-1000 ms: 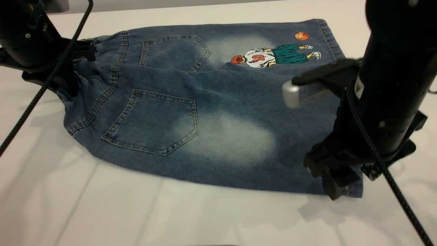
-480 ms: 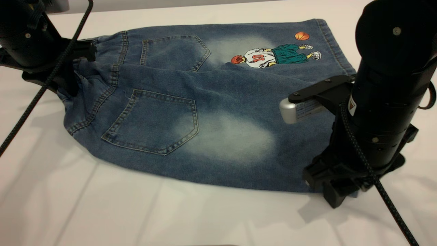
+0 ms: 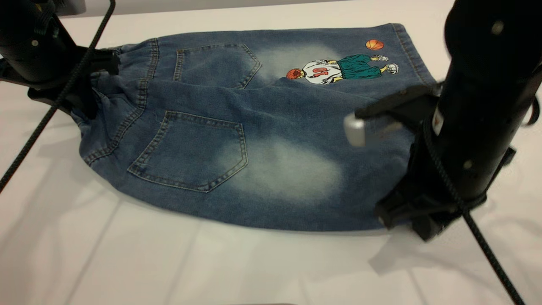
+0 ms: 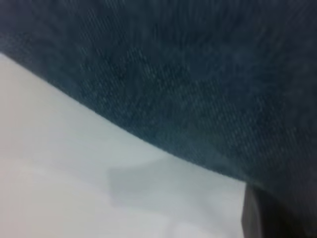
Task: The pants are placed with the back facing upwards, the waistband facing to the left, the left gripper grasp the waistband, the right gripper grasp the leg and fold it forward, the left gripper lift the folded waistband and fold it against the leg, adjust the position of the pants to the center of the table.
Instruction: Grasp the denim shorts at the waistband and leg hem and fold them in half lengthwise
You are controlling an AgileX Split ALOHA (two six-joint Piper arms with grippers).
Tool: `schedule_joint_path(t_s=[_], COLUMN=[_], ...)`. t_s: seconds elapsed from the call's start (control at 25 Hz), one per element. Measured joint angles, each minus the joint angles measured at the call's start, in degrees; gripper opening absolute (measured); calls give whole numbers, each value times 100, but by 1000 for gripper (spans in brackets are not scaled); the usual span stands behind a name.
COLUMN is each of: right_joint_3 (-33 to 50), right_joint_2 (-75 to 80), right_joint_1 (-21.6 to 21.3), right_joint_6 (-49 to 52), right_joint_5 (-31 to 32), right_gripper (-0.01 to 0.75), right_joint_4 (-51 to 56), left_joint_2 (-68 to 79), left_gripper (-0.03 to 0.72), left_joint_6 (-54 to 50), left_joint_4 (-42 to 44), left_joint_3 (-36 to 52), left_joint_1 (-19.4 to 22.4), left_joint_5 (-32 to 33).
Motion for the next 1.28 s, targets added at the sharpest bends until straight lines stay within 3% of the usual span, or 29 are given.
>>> schedule_joint_path(t_s=[0.32, 0.6, 0.96, 1.28], right_joint_3=[-438, -948, -1354, -1772], right_joint_2=[-1072, -1170, -1170, -1083], right_joint_1=[-67, -639, -1619, -1860], right_joint_6=[-5, -13, -13, -13], right_joint_5=[252, 315, 283, 221], right_gripper=[25, 25, 25, 25], right_joint_4=[-84, -131, -145, -161], left_joint_2=[-424, -635, -635, -591], left_gripper=[90, 90, 90, 90], left_joint_6=[0, 0, 0, -21], left_joint_4=[-404, -1063, -2725, -4825], left_joint_3=[-374, -385, -385, -385], left_joint_1=[-5, -5, -5, -5], left_joint_5=[56, -337, -1118, -1939])
